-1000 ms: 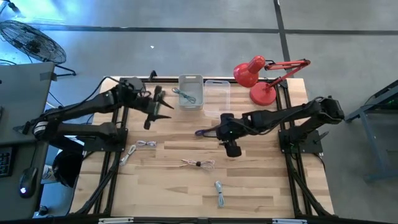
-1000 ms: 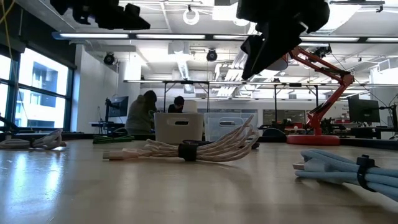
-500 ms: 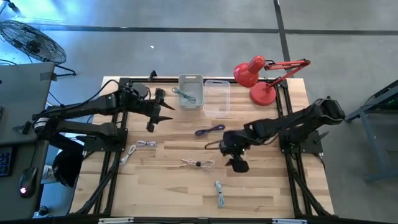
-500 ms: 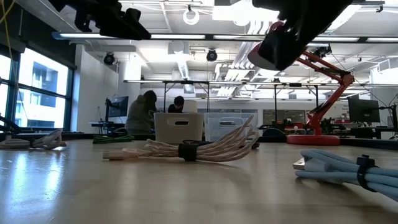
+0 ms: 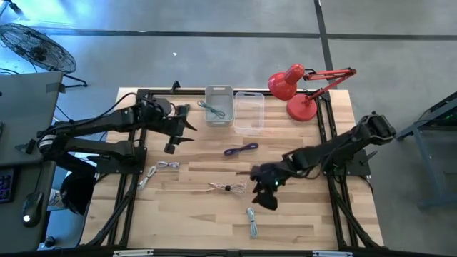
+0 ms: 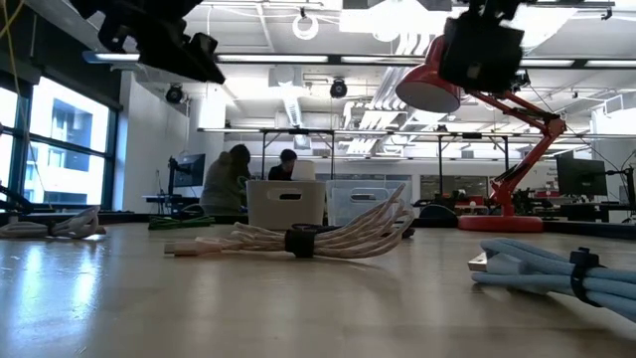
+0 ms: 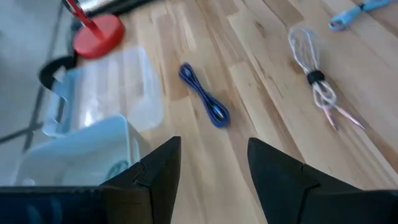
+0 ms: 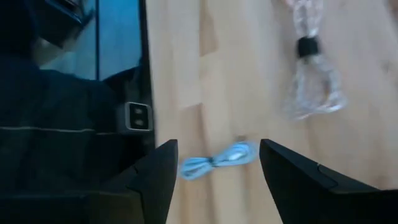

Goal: Pick & Place USB Port
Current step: Put the light blue charger cable into the transparent bin

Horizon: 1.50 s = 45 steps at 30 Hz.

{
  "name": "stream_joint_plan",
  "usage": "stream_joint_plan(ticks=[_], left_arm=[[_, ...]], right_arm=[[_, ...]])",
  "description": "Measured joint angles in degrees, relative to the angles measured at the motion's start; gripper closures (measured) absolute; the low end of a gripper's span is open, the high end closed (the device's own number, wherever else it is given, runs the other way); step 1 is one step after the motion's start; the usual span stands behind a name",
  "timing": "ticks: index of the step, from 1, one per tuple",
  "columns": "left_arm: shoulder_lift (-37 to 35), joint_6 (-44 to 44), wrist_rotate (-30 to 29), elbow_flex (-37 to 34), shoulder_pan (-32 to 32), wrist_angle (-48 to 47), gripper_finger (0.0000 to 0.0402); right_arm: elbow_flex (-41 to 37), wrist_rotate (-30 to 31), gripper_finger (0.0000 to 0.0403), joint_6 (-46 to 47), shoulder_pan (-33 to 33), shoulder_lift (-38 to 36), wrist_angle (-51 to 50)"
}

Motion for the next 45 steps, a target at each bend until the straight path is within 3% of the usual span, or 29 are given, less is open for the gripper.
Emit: stream_joint_plan(ticks=[7,16,27,45], left_arm=[[0.0,0.0,0.88,-0.02,0.0,-3.08,0.022],[0.0,2.15,1.57,-0.02,0.0,-4.09,0.022],[0.0,4.49,2.12,-0.02,0.0,-7.6,0.022],[0.02,7.58,3.13,-0.02,0.0,-7.88,0.022]], right_arm=[[0.0,5.03,0.0183,10.05,5.14,4.4,6.82],[0.02,15.11,0.0183,19.14,7.94,9.4,6.21],[0.55,14.3,0.0183,30.21,9.24,13.2,6.18],[2.23,12.87,0.0183,34.39,10.41,13.2,2.64]])
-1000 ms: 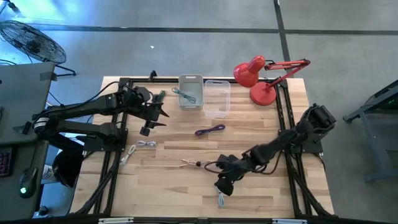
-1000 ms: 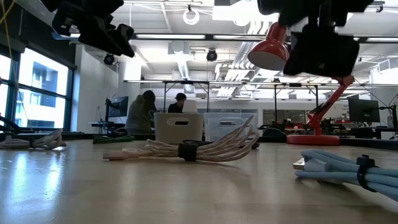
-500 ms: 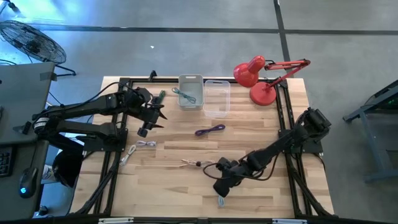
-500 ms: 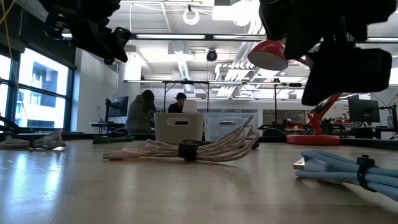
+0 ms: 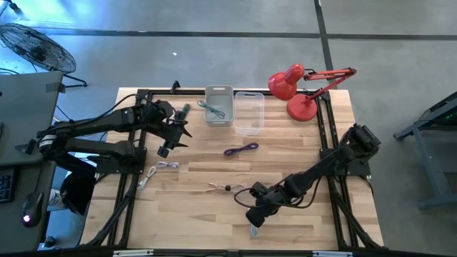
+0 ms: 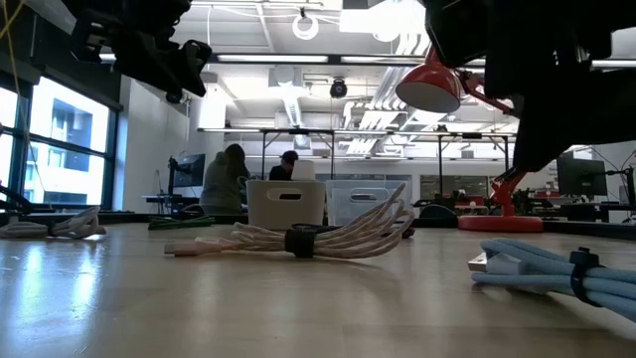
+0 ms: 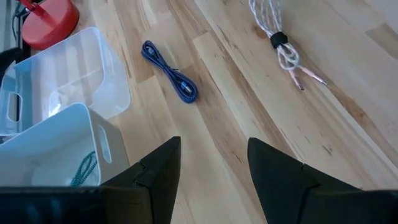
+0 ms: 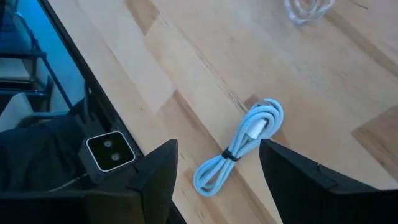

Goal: Pick & Place USB Port
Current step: Put the light blue charger cable into the transparent bin

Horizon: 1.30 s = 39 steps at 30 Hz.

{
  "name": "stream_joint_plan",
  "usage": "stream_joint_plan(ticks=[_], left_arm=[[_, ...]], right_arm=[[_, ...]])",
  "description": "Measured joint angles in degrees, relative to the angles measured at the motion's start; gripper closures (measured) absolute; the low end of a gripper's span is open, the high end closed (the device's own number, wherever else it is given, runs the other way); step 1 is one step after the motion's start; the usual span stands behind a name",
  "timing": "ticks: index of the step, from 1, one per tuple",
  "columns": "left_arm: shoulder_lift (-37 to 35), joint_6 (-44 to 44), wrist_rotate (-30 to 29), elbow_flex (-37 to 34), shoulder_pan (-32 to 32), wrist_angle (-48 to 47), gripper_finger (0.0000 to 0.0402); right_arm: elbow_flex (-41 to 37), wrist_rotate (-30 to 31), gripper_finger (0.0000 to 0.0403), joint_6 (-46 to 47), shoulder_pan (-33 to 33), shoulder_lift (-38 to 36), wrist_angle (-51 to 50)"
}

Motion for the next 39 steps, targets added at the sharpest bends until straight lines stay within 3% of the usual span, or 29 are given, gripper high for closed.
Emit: stream_joint_plan(ticks=[11,16,22,26,31,35,39], left_arm=[[0.0,0.01,-2.25,0.0,0.02,-0.01,0.022],[0.0,0.0,-2.48,0.0,0.0,-0.01,0.022],[0.0,-0.24,-2.56,0.0,0.01,0.04,0.022],[0.0,-1.04,-2.67,0.0,0.02,0.04,0.022],[0.0,-1.5,-2.69,0.0,0.01,0.03,0.022],[0.0,-1.52,-2.69,0.0,0.02,0.04,0.022],[0.0,-1.52,-2.69,-0.01,0.02,-0.02,0.022]], right_arm=[[-0.02,-1.11,0.0183,-3.6,0.02,0.0,2.81],[1.57,-1.57,0.0183,-12.66,0.04,0.0,10.05],[12.25,-0.46,0.0183,-30.16,0.04,-0.07,9.25],[22.72,3.74,0.0183,-38.44,0.55,-0.11,-1.51],[35.64,10.81,0.0183,-41.54,2.08,-0.11,-17.02],[42.38,14.06,0.0183,-42.27,3.1,0.68,-22.46],[48.1,13.55,0.0183,-42.61,3.28,4.62,-27.01]])
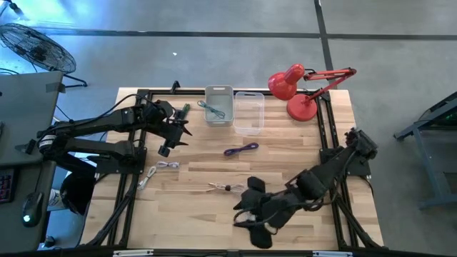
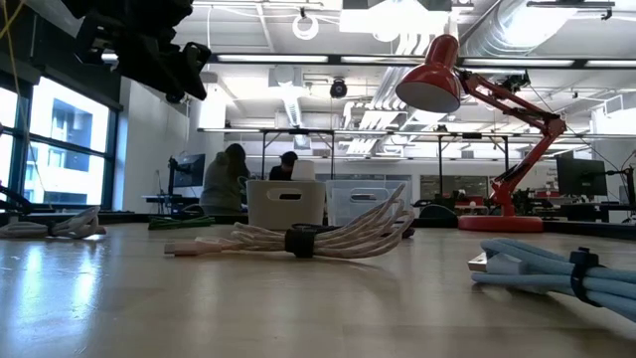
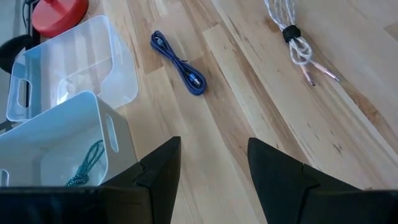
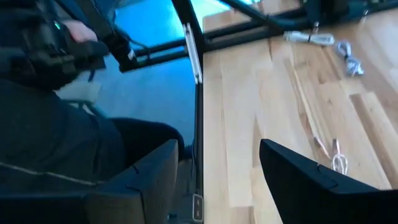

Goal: Pick & Place USB Port
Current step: Put the light blue charger cable into the transparent bin

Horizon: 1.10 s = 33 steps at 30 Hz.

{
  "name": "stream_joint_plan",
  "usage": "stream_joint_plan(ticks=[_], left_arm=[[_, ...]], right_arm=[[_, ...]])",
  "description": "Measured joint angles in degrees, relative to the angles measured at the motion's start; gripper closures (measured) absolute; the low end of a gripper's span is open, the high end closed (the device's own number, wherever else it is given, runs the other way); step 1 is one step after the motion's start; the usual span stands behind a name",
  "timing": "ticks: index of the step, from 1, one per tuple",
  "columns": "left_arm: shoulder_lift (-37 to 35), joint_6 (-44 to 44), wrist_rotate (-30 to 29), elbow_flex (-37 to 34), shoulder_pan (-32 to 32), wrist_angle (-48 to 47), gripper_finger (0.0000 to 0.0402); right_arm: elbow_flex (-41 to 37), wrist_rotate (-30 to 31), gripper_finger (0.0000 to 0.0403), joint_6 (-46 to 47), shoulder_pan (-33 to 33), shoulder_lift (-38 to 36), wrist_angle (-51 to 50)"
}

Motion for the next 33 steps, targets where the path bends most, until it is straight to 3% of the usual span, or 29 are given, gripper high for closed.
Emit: stream_joint_plan(ticks=[9,17,25,33], left_arm=[[0.0,-0.21,0.03,-0.01,-0.01,-0.46,0.022],[0.0,-0.17,0.07,-0.01,0.0,-0.58,0.022],[0.0,-0.09,0.07,-0.01,-0.02,-0.6,0.022],[0.0,0.46,0.07,-0.01,0.0,-0.6,0.022]], right_arm=[[5.61,-3.54,0.0183,6.95,-1.53,7.68,-10.77],[1.97,-2.33,0.0183,26.01,-0.51,7.97,-17.79],[-6.57,-8.13,0.0183,39.97,-0.29,8.15,-16.59],[-17.54,-14.65,0.0183,46.62,-0.92,8.17,-3.98]])
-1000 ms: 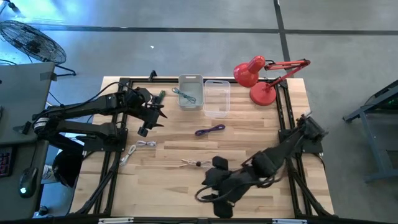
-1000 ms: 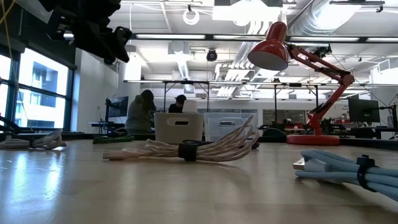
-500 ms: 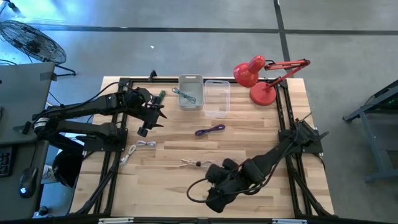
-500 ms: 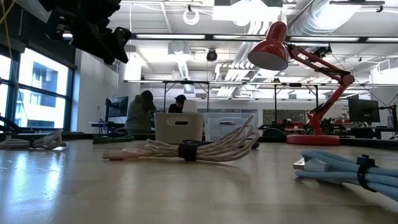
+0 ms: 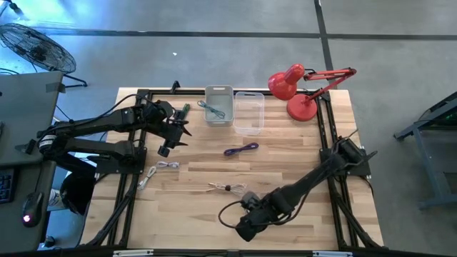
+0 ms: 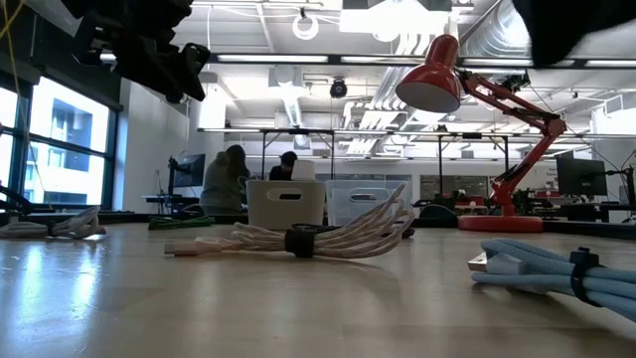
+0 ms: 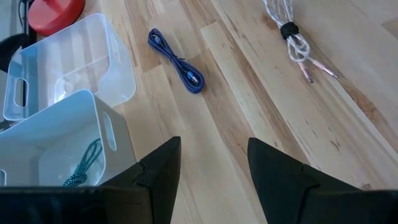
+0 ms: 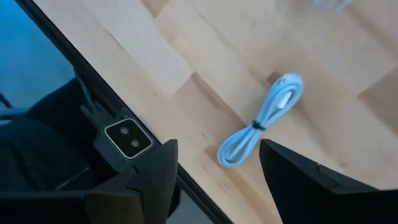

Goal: Pick & Place USB Port
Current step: Put the light blue charger cable into the transparent bin

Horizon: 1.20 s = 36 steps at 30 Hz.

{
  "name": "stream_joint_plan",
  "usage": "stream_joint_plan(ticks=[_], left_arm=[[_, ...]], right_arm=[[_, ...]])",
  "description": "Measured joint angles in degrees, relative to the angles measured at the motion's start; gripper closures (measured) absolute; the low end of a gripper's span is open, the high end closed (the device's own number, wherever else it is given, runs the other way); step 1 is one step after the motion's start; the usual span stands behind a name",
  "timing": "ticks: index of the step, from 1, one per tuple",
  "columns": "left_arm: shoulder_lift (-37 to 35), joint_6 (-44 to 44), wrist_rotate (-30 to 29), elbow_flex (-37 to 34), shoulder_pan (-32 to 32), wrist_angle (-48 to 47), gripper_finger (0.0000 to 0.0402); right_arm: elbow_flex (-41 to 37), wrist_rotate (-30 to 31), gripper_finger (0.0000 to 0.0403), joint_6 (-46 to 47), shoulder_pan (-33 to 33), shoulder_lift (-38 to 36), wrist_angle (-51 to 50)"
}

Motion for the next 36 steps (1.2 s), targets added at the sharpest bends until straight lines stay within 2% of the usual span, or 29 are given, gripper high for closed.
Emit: stream_joint_plan(ticks=[5,10,22,31,36], left_arm=[[0.0,-0.01,0.01,0.0,-0.01,-0.09,0.022],[-0.02,0.0,0.02,-0.94,0.0,1.06,0.022],[-0.02,0.6,0.02,-5.6,0.0,4.76,0.022],[-0.02,1.07,0.02,-5.62,-0.01,4.77,0.022],[-0.02,1.07,0.02,-5.62,0.0,4.74,0.022]], right_arm=[[-4.97,-2.67,0.0187,2.38,-0.21,0.0,3.82],[-7.57,-2.88,0.0213,2.47,-0.61,0.0,6.01],[-8.24,-2.71,0.0263,-1.63,-1.67,0.0,8.76],[-8.24,-2.66,0.026,-6.27,-1.64,0.0,12.84],[-8.24,-3.32,0.0252,-4.96,-1.71,0.17,11.02]])
